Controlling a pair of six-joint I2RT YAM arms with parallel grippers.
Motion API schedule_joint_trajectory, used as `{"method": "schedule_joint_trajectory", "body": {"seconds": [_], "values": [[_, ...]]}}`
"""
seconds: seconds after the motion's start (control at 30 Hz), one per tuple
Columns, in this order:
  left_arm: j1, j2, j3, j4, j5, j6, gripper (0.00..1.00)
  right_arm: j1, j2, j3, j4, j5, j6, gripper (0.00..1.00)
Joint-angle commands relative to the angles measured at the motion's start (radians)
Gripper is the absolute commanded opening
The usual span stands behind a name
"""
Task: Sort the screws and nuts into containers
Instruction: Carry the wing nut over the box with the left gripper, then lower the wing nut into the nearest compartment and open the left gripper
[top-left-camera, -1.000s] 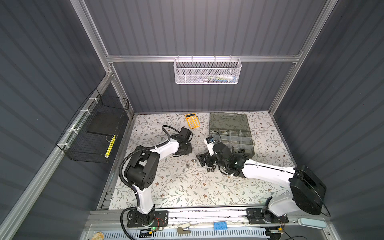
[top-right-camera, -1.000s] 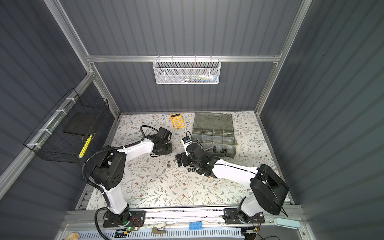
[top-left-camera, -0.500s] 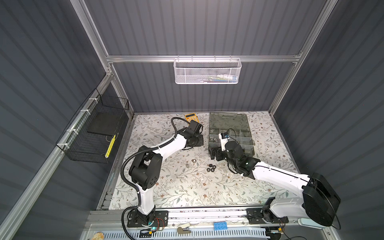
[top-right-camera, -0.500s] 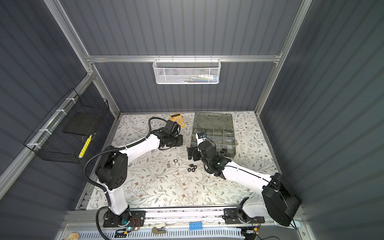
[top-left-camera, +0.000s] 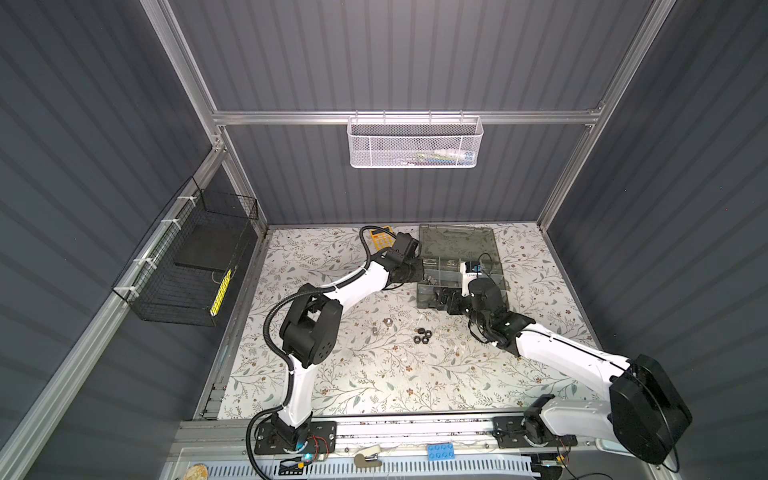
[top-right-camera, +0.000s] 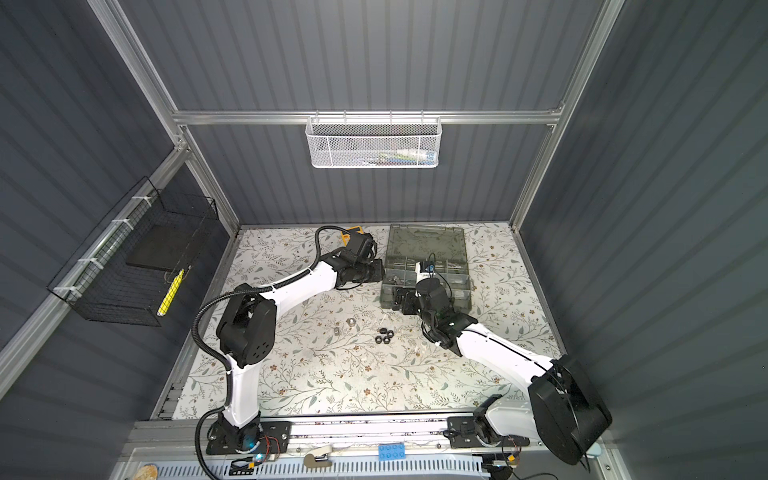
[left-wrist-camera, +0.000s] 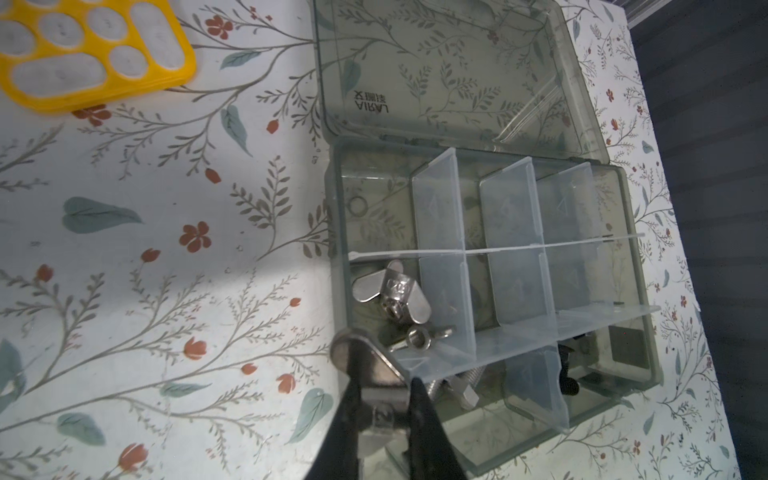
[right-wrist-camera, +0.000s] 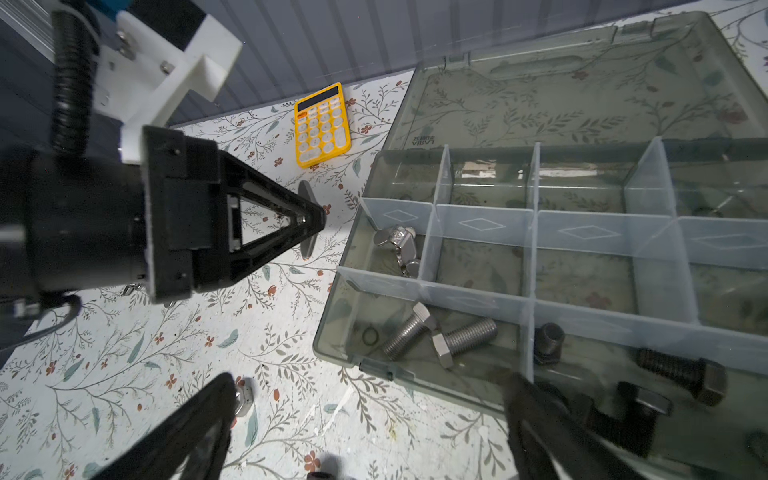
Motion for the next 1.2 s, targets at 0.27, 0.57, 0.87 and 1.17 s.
{"method": "schedule_joint_trajectory", "body": {"seconds": [0.27, 0.57, 0.87, 1.17], "values": [[-0.033, 0.123, 0.104, 0.049, 0.026, -0.014, 0.20, -0.017, -0.010, -0.013, 0.016, -0.052, 0.036, 0.99], [-0.037, 0.154, 0.101, 0.054, 0.026, -0.019, 0.23, -0.022, -0.008, -0.014, 0.021, -0.065, 0.043, 0.99], [-0.040, 0.126, 0.061, 0.056, 0.028, -0.022, 0.33, -0.026, -0.007, -0.014, 0.021, -0.069, 0.045, 0.99], [-0.039, 0.072, 0.027, 0.048, 0.000, -0.012, 0.41, -0.026, -0.006, -0.016, 0.021, -0.076, 0.049, 0.99]]}}
